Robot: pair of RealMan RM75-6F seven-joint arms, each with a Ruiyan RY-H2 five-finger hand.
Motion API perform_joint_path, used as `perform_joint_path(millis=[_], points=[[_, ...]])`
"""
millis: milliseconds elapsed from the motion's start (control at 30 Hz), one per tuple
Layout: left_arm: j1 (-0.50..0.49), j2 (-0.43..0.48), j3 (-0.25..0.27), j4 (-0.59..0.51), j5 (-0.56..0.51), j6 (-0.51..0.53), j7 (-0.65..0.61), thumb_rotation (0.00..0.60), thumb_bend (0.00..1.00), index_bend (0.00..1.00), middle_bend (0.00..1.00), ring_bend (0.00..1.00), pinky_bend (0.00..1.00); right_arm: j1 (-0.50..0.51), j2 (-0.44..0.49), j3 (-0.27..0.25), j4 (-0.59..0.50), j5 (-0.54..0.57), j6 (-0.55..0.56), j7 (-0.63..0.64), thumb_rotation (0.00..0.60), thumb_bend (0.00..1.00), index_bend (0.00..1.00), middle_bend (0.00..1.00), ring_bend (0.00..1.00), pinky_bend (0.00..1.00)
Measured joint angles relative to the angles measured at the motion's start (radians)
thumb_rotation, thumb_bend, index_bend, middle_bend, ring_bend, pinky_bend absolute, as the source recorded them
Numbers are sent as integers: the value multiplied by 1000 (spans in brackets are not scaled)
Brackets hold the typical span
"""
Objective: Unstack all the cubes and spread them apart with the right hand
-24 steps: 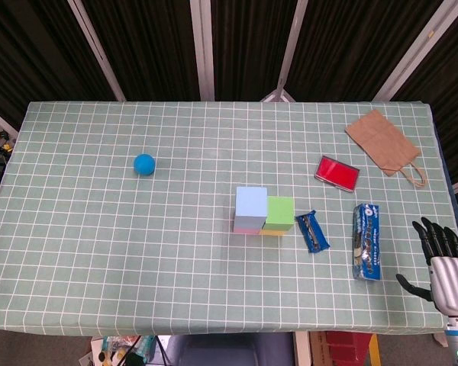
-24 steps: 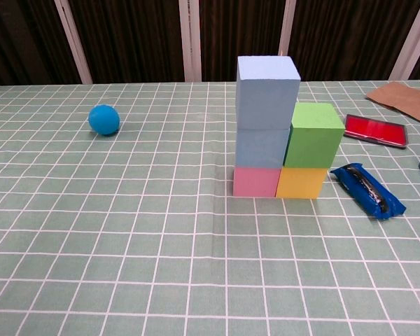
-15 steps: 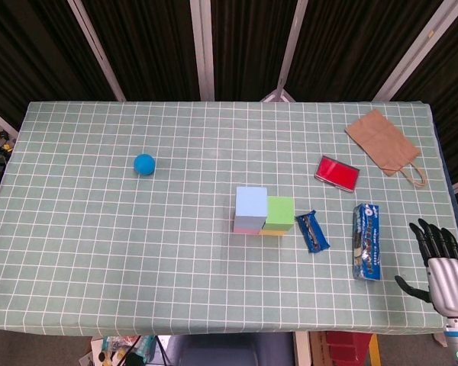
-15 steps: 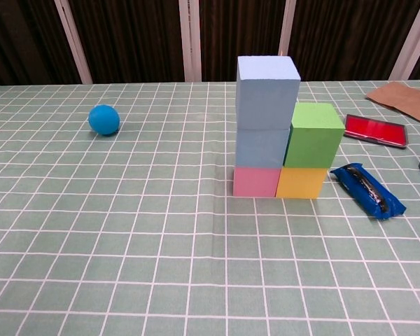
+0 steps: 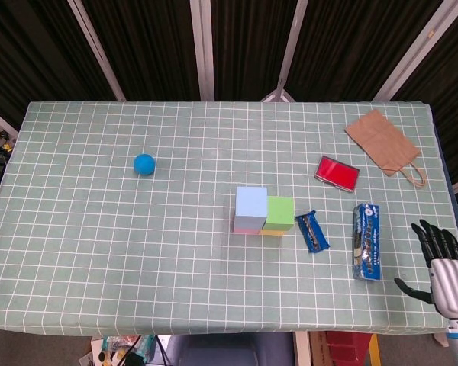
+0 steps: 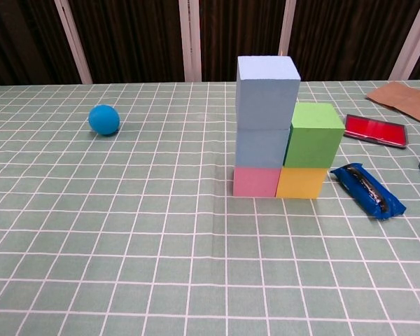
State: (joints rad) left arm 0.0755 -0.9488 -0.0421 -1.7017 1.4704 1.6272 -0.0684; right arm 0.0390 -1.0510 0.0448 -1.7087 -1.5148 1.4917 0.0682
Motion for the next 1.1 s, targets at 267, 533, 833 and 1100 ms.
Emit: perform_joint_path(millis=[267,533,833,1100], points=[[17,18,5,4,-2,9,-55,600,255,36,0,0,0,28,-32,6,0,19,-67,189,600,154,0,7,14,0],[21,30,5,-8,-19,0,-61,600,255,37,0,0,0,124,-35,62,-44,112,-211,270,600,154,0,7,14,0],[16,13,11,-10,-1,-3,-6,600,255,37,0,0,0,214,-45,131,-178,301,-334,183,600,154,0,7,14,0],[15,9,10,-12,-3,-3,4,600,255,37,0,0,0,307,-153,169,-226,476,-357,-42,600,153,0,7,14,0]])
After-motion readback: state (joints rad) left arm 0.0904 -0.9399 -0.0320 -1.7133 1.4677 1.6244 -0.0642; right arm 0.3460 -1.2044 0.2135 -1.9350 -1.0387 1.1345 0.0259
